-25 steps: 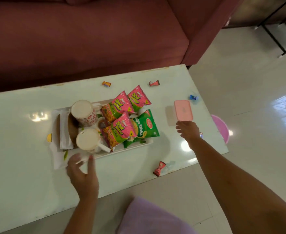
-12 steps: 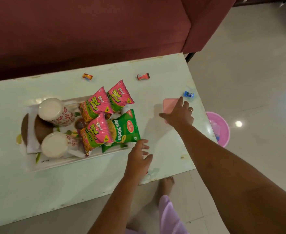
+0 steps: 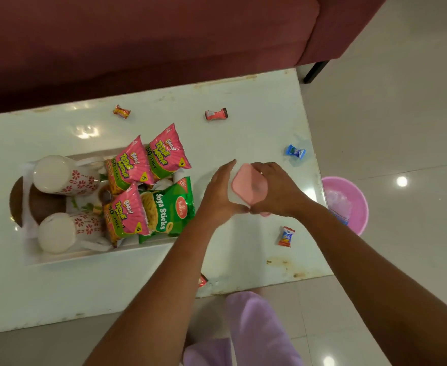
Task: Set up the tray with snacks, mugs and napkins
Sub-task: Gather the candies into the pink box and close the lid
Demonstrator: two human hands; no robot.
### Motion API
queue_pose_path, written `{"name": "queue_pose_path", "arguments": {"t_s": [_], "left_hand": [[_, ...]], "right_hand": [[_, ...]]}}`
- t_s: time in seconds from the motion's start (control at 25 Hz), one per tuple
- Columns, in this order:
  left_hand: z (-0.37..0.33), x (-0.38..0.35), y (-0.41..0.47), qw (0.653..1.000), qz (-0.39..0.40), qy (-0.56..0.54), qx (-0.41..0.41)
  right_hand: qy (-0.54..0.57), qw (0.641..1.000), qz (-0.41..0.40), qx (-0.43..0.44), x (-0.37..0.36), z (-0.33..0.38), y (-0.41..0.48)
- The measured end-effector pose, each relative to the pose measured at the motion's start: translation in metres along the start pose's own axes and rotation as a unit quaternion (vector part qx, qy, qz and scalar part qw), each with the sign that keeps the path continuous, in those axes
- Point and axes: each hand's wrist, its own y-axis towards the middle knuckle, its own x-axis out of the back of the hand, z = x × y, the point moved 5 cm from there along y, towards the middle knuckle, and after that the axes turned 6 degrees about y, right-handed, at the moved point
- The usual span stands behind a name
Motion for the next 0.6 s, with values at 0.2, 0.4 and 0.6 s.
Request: {"name": "queue_pose_path", "arguments": {"t_s": [0.2,0.4,0.6], "left_hand": [[-0.021,0.0,0.022,0.995,0.028,0.084,-0.048],[-0.026,0.001,0.019,0.992,-0.039,0.106,-0.06],[-0.018,-0.004,0.01,0.992,-0.081,0.068,-0.066]], "right_hand": [[0.042,0.997,0.048,0.052,0.018,-0.008,0.001],[0.053,0.995,0.029,0.079,0.024,-0.005,0.005],[0.079,0.992,-0.013,0.101,0.019,-0.005,-0.002]]}}
